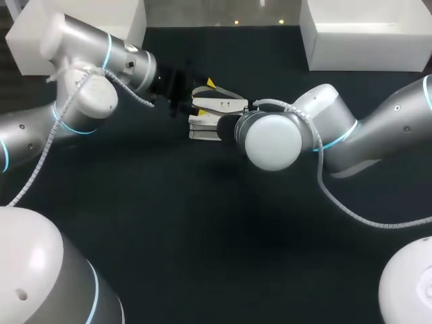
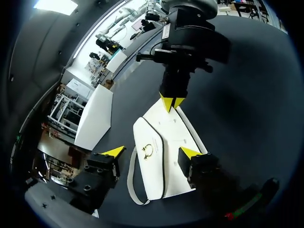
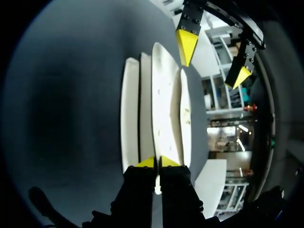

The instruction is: Pick up the bag, open it, inspect its contents, close it, and place it on the opposite side

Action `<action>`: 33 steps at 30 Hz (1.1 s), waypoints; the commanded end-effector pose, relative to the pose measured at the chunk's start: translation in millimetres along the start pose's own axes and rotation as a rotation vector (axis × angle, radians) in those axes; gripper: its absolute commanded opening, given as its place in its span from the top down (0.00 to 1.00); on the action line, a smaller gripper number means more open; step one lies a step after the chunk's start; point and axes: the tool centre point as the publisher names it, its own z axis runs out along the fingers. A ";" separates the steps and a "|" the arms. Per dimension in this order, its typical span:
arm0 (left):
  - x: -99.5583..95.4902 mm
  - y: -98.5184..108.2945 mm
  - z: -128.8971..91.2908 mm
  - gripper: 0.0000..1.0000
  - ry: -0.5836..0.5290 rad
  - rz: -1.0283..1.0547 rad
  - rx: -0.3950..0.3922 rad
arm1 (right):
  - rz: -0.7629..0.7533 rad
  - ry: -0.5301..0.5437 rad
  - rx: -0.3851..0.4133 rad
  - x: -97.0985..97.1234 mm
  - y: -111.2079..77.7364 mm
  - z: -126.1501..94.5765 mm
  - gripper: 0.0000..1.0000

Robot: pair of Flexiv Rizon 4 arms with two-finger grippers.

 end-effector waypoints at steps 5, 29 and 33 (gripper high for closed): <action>5.3 -0.2 10.5 0.62 0.025 0.011 -0.033 | 0.001 -0.004 -0.001 1.4 0.4 0.5 1.00; 21.8 27.5 29.6 0.66 0.037 -0.024 -0.060 | 0.001 -0.004 -0.001 1.4 0.4 0.5 1.00; 22.5 31.1 32.9 0.66 0.027 -0.031 -0.072 | 0.001 -0.004 -0.001 1.4 0.4 0.5 1.00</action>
